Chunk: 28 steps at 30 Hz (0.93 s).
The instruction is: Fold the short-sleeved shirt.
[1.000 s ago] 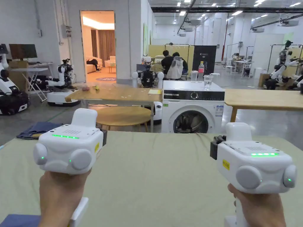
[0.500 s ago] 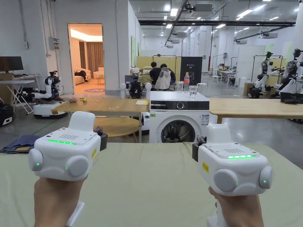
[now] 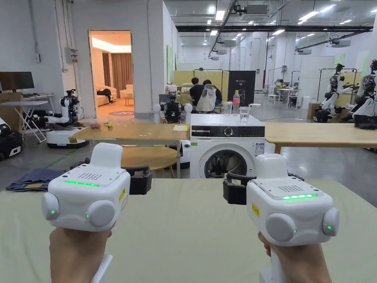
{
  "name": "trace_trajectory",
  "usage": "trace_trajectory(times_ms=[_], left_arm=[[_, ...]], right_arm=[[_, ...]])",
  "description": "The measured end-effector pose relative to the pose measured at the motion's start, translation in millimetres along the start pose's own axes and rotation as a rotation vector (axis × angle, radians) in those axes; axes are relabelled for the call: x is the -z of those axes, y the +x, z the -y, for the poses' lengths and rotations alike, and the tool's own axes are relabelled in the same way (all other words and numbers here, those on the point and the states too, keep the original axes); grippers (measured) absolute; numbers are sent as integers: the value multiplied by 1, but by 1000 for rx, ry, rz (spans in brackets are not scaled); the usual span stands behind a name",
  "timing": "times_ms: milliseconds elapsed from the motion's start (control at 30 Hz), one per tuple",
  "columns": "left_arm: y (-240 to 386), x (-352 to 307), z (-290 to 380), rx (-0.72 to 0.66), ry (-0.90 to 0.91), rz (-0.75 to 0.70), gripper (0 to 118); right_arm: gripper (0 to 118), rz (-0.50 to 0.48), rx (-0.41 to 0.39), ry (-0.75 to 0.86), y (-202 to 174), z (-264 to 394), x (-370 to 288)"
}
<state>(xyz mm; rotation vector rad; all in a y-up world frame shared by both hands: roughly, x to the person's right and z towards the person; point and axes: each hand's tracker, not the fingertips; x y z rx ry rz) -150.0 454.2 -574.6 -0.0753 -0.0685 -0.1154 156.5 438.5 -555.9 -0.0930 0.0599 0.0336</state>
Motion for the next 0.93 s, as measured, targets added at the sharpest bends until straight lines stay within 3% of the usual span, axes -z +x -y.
trace_trajectory(times_ms=[100,233,333,533,933], left_arm=[[-1,-1,-2,-15,1,3,110],[-1,-1,-2,-17,3,-2,110],[0,-3,-2,-21,3,-4,110],[0,-4,-1,-30,5,-4,110],[-1,-5,4,-44,-2,-19,110]], right_arm=[[106,-25,-1,-51,0,0,5],[106,100,-32,-99,-7,0,9],[106,110,-80,-65,-13,4,6],[106,161,-68,-81,-23,4,2],[106,103,-50,-21,-21,2,-9]])
